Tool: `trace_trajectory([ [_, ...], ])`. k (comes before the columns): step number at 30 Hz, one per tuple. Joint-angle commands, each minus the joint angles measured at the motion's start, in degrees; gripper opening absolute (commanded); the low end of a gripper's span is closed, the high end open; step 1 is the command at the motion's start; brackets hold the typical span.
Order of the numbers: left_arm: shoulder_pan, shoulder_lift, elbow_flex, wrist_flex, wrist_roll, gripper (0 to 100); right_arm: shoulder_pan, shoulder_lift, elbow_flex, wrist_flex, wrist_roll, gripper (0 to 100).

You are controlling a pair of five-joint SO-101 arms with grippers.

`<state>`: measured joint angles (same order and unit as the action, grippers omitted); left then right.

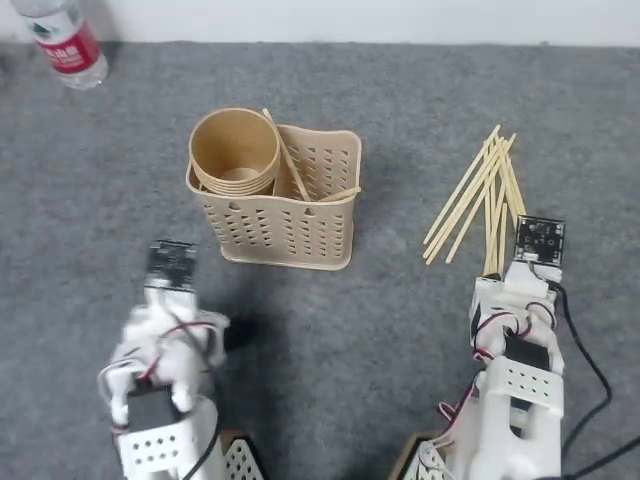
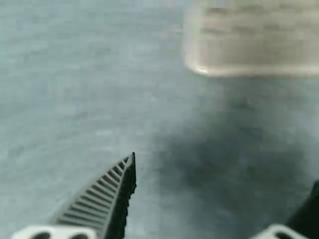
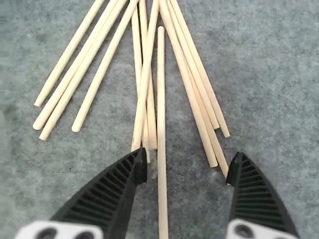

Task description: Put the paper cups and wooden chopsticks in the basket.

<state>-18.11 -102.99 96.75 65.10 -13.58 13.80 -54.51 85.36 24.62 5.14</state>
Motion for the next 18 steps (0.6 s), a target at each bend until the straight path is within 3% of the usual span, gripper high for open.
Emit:
trace_trajectory([
  [1,9.1,-1.4,-0.4,7.7,0.1,49,0.9,-1.1,-0.1,0.7,-3.8,26.4],
  [12,8.8,-1.3,-0.4,7.5,0.1,49,13.1,-1.2,-0.5,1.5,-0.1,26.3],
  [18,8.9,-1.3,-0.4,7.5,0.1,49,28.4,-1.3,-1.5,-9.7,5.0,26.3],
])
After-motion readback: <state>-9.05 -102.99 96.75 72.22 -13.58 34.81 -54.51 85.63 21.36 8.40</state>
